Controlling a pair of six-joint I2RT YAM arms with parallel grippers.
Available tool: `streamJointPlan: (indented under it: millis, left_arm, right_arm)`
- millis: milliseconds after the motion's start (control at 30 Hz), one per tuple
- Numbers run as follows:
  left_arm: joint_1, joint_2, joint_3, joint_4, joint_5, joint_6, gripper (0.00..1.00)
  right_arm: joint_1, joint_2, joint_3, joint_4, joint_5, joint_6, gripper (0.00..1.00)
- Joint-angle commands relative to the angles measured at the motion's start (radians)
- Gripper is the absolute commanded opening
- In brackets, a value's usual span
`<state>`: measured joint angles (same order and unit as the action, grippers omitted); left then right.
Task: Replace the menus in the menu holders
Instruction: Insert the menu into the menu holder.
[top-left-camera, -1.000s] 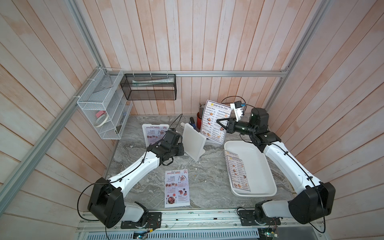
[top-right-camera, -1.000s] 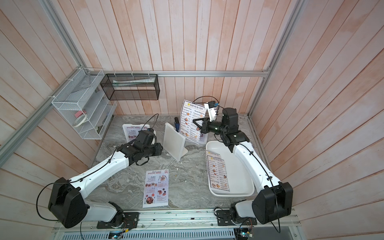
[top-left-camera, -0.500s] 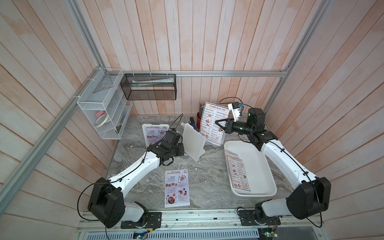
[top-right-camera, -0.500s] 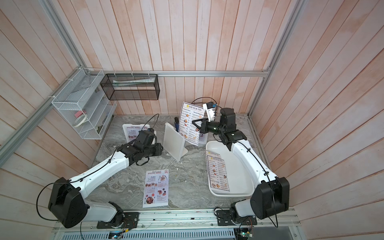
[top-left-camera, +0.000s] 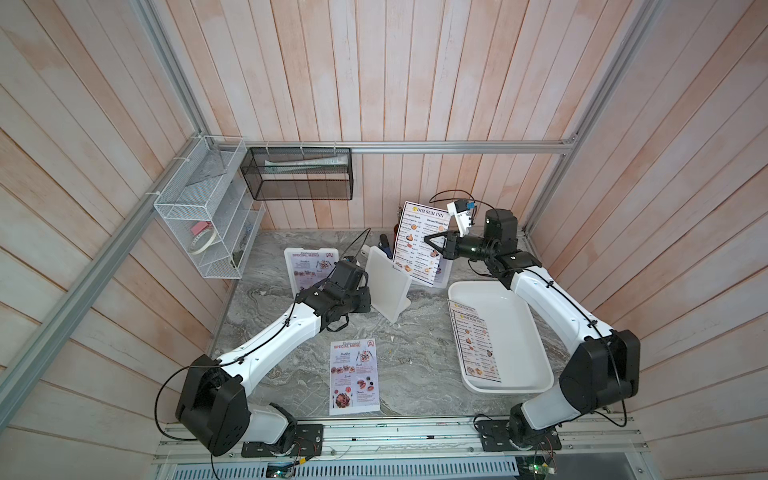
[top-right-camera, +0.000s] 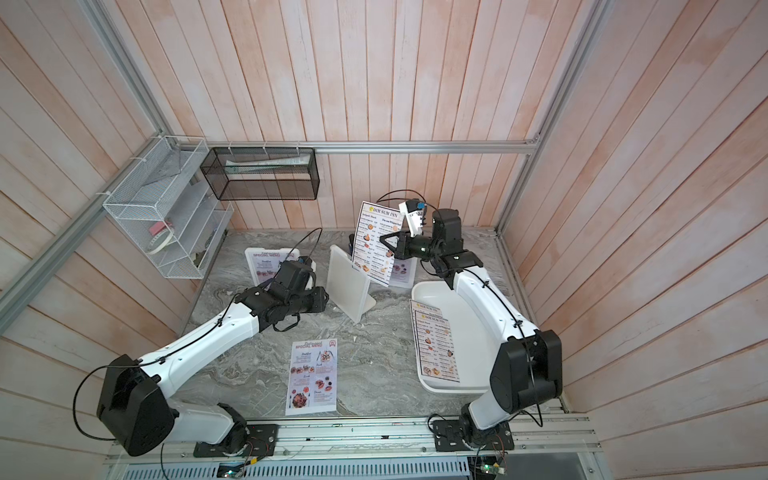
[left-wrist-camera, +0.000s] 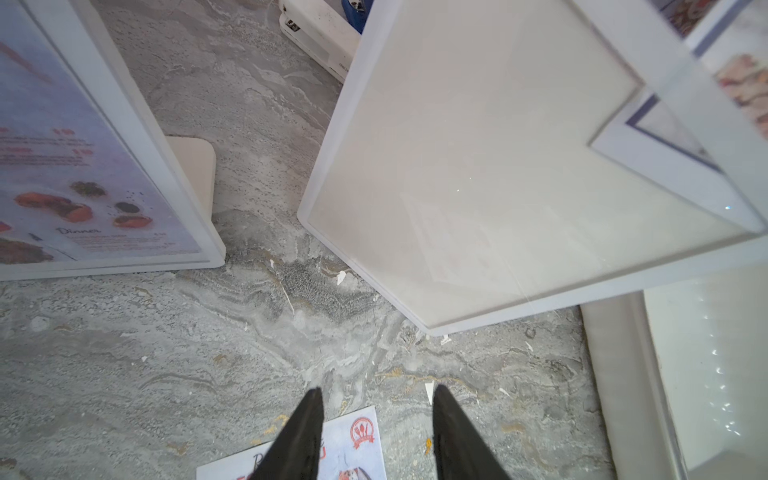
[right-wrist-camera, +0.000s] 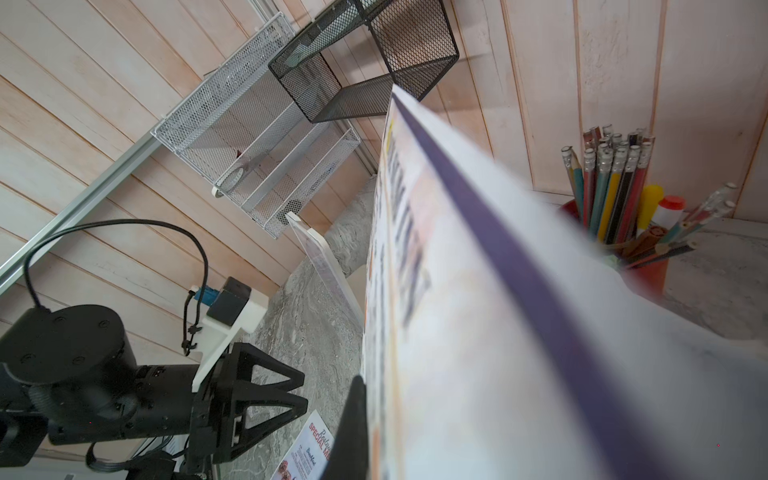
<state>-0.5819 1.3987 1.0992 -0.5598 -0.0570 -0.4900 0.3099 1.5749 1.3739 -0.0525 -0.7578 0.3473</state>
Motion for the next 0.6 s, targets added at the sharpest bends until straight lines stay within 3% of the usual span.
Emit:
streamJointPlan:
  millis: [0,567]
  left_arm:
    - [-0.002,-0.003,0.042,-0.022,-0.001,0.021,0.46]
    - [-0.002,-0.027,0.073,-0.073,-0.025,0.023,0.46]
  right_arm:
    - [0.023,0.047,0.072,0.003,-0.034,-0.056,0.05]
    - [0.089,0.190,0.155,0.141,-0.045,-0.130,0.07]
